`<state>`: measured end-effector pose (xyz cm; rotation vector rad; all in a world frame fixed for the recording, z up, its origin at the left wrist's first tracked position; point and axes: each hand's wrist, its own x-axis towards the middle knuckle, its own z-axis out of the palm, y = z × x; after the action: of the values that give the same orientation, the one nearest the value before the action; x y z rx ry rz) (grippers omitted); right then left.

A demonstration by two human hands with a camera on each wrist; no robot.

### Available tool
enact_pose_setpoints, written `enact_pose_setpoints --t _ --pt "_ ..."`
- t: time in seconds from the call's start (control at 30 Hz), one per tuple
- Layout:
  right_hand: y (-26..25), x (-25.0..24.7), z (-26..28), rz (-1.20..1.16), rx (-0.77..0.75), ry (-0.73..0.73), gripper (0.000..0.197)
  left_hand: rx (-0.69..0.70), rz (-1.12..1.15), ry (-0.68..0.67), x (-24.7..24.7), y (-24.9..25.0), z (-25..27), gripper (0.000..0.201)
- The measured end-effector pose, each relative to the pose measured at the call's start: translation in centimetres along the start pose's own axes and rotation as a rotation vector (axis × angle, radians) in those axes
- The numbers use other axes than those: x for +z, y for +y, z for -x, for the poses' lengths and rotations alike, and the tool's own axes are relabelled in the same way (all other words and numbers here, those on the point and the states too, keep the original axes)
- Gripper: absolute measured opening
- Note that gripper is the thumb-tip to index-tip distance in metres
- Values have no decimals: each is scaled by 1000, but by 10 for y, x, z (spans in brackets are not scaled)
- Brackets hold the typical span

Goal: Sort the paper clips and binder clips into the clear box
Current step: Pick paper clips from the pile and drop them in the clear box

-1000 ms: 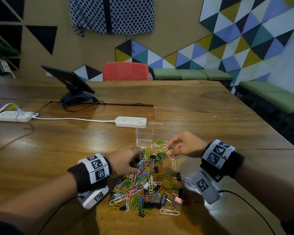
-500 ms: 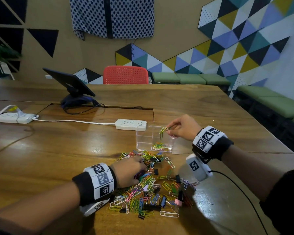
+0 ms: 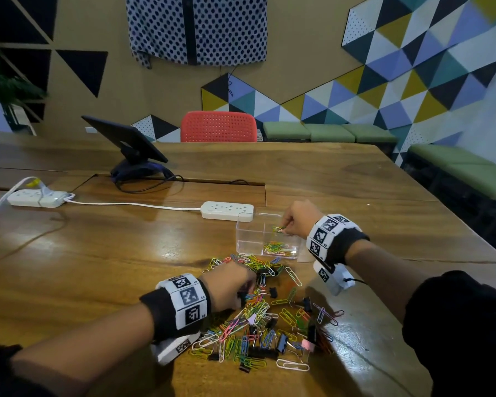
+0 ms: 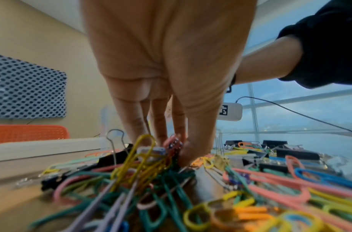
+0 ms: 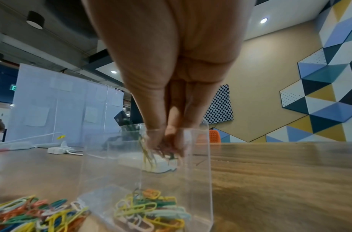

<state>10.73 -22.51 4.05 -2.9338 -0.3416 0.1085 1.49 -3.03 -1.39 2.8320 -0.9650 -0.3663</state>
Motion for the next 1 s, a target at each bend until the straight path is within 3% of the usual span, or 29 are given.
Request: enact_pose_setpoints --t 0.23,0.4,0.57,0.73,0.9,1.0 --pt "1 3 -2 29 -51 -61 21 -90 252 85 -4 -10 -4 23" --pt "3 2 16 -38 -98 44 28 -179 555 122 -7 -20 -7 25" --pt "2 -2 55 -61 -244 168 25 -236 886 125 -14 -27 -6 20" --pt "3 13 76 69 -278 -105 28 -225 1007 148 -22 -30 -8 21" --pt "3 34 79 89 -125 -359 86 -201 1053 176 -32 -29 -13 21" --pt "0 42 76 110 -67 -390 93 -178 1057 206 -37 -28 -17 20"
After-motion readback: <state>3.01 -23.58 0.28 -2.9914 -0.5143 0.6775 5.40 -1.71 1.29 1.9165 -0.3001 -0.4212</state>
